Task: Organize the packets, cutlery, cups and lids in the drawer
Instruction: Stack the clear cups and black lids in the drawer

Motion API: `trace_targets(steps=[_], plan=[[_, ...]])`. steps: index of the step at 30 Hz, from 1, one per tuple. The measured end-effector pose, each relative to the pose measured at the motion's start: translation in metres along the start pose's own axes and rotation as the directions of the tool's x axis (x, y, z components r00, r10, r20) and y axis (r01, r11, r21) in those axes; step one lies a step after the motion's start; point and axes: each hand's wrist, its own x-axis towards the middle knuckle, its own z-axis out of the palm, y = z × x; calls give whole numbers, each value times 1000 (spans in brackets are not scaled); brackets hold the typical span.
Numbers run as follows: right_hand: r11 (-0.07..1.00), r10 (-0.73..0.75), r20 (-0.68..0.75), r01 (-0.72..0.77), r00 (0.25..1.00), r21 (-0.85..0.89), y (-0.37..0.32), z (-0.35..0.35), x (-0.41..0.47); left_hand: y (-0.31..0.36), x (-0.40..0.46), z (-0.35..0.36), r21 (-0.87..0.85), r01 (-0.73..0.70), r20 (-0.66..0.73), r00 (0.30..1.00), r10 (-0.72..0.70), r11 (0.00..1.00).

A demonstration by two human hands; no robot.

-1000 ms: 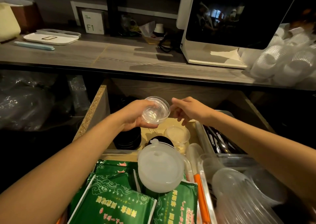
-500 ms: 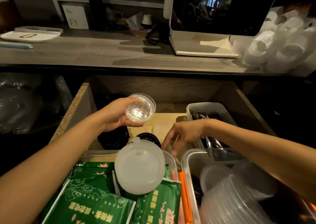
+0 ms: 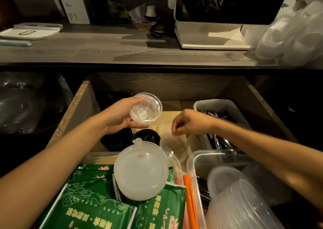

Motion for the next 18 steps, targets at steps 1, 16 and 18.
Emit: trace_targets(steps=[1,16,18], plan=[[998,22,-67,-17,998,64,1,-2,0,0,0,1,-9,-5,-1,1000,5,1000],[755,280,-546,170,790,633,-25,-23,-12,-1,5,15,67,-61,-15,998,63,996],[767,283,-523,137,804,626,-33,-22,-11,0,3,17,102,-72,26,997,70,992]])
